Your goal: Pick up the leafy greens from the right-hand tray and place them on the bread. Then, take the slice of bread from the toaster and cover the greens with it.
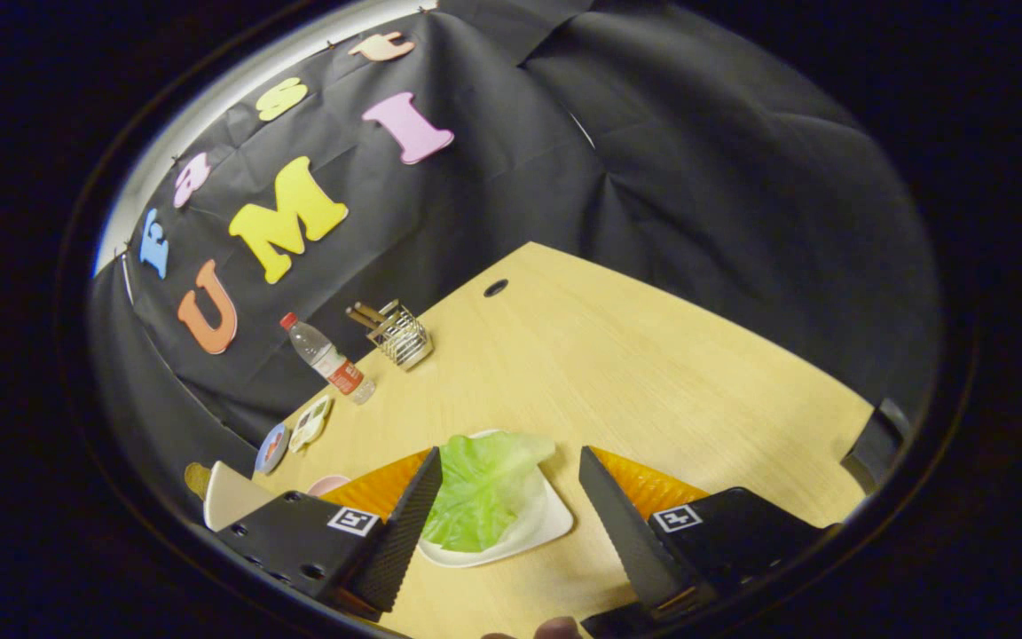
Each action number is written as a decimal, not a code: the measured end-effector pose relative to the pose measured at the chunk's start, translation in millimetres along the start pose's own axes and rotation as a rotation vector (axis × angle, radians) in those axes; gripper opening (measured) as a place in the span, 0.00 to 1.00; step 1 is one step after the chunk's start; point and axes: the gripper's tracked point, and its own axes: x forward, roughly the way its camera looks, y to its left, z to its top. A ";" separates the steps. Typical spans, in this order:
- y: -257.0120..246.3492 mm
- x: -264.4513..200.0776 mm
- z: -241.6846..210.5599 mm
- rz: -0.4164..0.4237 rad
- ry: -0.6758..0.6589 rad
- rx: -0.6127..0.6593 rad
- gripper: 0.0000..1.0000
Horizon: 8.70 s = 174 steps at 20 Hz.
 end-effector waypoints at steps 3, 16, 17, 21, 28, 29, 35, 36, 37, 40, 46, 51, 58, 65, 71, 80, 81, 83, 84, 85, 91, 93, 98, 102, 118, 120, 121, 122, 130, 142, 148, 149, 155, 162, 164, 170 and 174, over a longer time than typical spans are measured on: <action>-9.2 24.5 -0.6 -0.037 0.025 0.020 0.96; -18.1 51.4 -5.4 -0.049 0.106 0.153 0.33; -19.7 50.0 -4.9 -0.043 0.115 0.150 0.17; -19.9 46.6 -2.9 -0.034 0.102 0.130 0.01; 0.9 22.1 20.2 0.019 0.021 0.093 0.00; 12.7 15.7 23.2 0.045 0.013 0.099 0.00; 75.5 -26.1 29.1 0.176 -0.036 0.069 0.00; 86.4 -31.1 28.2 0.195 -0.035 0.068 0.00; 96.3 -33.9 24.5 0.210 -0.030 0.054 0.00; 127.1 -43.8 18.6 0.245 -0.033 0.027 0.00; 216.0 -57.1 -3.9 0.360 -0.026 -0.010 0.00; 280.7 -46.7 -59.8 0.450 0.056 -0.014 0.00; 298.0 -22.5 -128.8 0.463 0.179 -0.016 0.00; 244.4 15.5 -129.6 0.321 0.175 -0.010 0.00; 207.8 28.6 -126.9 0.217 0.142 -0.054 0.00; 183.8 11.1 -92.8 0.124 -0.052 -0.262 0.81; 182.7 5.5 -86.8 0.101 -0.092 -0.300 0.88; 182.6 -8.6 -72.5 0.042 -0.182 -0.375 0.95; 185.3 -15.6 -66.4 0.023 -0.224 -0.403 0.96; 193.5 -23.0 -63.9 0.018 -0.259 -0.422 0.96; 301.1 -54.0 -102.1 0.143 -0.327 -0.555 0.96; 343.8 -67.2 -127.7 0.221 -0.316 -0.585 0.96; 434.8 -91.5 -187.8 0.359 -0.284 -0.629 0.96; 475.4 -77.0 -238.9 0.387 -0.190 -0.670 0.96; 508.3 -3.0 -272.5 0.216 -0.080 -0.731 0.37; 504.6 -5.9 -264.3 0.209 -0.090 -0.711 0.21; 507.2 -9.2 -262.5 0.218 -0.092 -0.710 0.16; 508.1 -12.4 -258.0 0.213 -0.102 -0.710 0.15; 530.5 -58.8 -215.4 0.336 -0.180 -0.650 0.09; 413.2 -82.4 -131.9 0.283 -0.275 -0.580 0.08; 341.0 -62.4 -132.8 0.213 -0.281 -0.587 0.08; 331.5 -58.0 -136.1 0.204 -0.270 -0.580 0.08; 301.2 -35.7 -153.5 0.201 -0.204 -0.468 0.08; 286.3 -19.1 -165.1 0.210 -0.159 -0.376 0.09; 280.1 -14.0 -163.8 0.203 -0.160 -0.365 0.08; 257.1 -5.3 -168.9 0.168 -0.156 -0.428 0.23; 235.4 -1.2 -164.8 0.132 -0.140 -0.434 0.41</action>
